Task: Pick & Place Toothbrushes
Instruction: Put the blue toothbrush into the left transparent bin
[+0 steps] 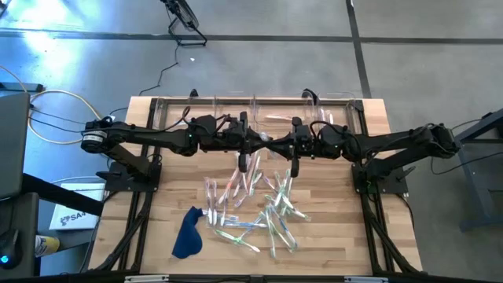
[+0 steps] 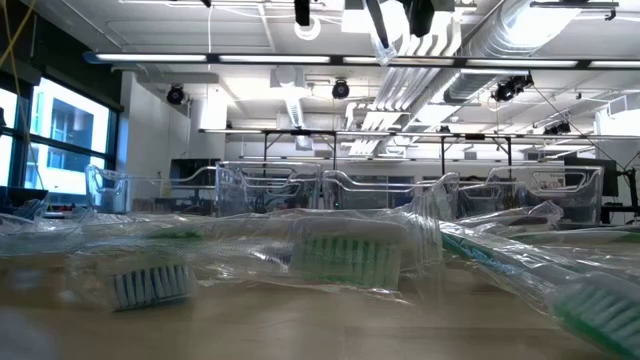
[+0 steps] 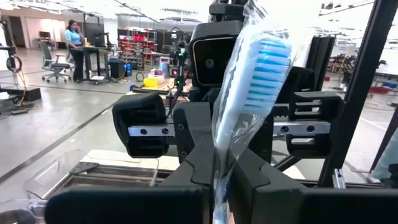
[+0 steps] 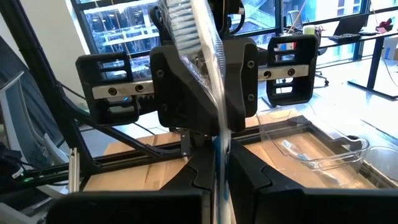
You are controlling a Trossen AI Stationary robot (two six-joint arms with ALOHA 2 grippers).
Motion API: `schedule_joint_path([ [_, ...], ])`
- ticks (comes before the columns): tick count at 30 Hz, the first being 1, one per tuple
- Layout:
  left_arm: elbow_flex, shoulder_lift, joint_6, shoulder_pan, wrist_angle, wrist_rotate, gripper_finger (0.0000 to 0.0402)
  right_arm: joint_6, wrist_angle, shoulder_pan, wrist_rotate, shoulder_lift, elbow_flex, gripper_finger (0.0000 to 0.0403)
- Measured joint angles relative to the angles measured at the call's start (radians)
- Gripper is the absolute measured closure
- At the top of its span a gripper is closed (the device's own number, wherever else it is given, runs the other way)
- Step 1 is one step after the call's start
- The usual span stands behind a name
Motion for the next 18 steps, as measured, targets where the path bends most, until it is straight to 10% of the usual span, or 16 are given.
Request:
schedule_joint_path([
  [5, 0.0, 0.0, 0.016, 0.0, -0.001, 0.0, 0.0388, -0.006, 0.0, 0.0, -0.018, 0.0, 0.0, 0.0371],
  [18, -0.001, -0.081, 0.078, 0.078, -0.188, 0.047, 0.0389, 0.071, -0.15, -0.002, -0.02, -0.064, 0.0, 0.0169],
])
